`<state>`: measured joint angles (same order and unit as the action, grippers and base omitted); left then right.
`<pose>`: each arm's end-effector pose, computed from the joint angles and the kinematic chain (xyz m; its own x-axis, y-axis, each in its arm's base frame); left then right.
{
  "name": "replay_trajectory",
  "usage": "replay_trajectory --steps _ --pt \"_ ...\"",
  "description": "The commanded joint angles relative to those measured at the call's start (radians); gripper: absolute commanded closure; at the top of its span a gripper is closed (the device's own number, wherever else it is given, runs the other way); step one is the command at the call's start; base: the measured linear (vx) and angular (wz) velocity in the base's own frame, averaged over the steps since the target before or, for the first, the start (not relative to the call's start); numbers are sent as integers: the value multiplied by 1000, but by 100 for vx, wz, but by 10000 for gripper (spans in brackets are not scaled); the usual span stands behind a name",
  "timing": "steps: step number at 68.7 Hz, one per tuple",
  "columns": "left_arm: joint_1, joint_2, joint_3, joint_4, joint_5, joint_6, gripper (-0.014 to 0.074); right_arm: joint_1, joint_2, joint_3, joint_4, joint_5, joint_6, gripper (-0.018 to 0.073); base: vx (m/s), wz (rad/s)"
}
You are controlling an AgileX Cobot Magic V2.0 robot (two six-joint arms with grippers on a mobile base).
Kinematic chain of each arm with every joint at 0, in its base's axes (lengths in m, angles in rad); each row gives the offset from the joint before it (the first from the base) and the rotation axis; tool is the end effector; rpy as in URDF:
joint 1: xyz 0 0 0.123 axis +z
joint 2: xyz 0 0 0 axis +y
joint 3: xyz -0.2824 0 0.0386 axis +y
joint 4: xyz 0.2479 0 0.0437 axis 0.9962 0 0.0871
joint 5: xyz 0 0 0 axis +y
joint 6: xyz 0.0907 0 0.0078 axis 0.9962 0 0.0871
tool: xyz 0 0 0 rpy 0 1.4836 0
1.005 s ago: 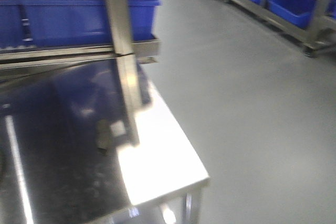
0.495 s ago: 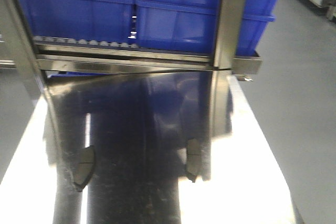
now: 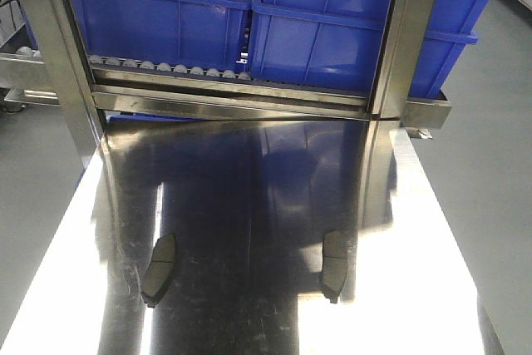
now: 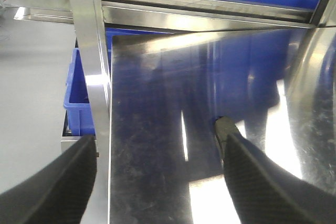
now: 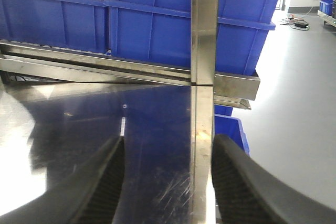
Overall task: Move and align brake pads A on conveyor
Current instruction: 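Turn and drive up to the steel table with two brake pads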
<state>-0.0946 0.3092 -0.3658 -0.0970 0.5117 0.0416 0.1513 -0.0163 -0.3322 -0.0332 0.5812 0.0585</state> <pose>0.0719 -0.0112 0.2707 -0.3618 -0.0088 -0.9322 0.1230 0.9908 -0.0571 0.0251 0.0021 0.2694 -0.1471 0.0087 -0.9891 -0.1284 0.9913 0.0278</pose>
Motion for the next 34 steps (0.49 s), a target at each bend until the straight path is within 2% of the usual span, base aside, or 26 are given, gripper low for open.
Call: replay_trajectory --steps 1,34 --pt "-7 11 -27 -10 -75 -4 94 0 16 -26 -8 -70 -8 199 -1 -6" --pt "-7 11 -27 -10 -75 -4 94 0 16 -26 -8 -70 -8 199 0 -2"
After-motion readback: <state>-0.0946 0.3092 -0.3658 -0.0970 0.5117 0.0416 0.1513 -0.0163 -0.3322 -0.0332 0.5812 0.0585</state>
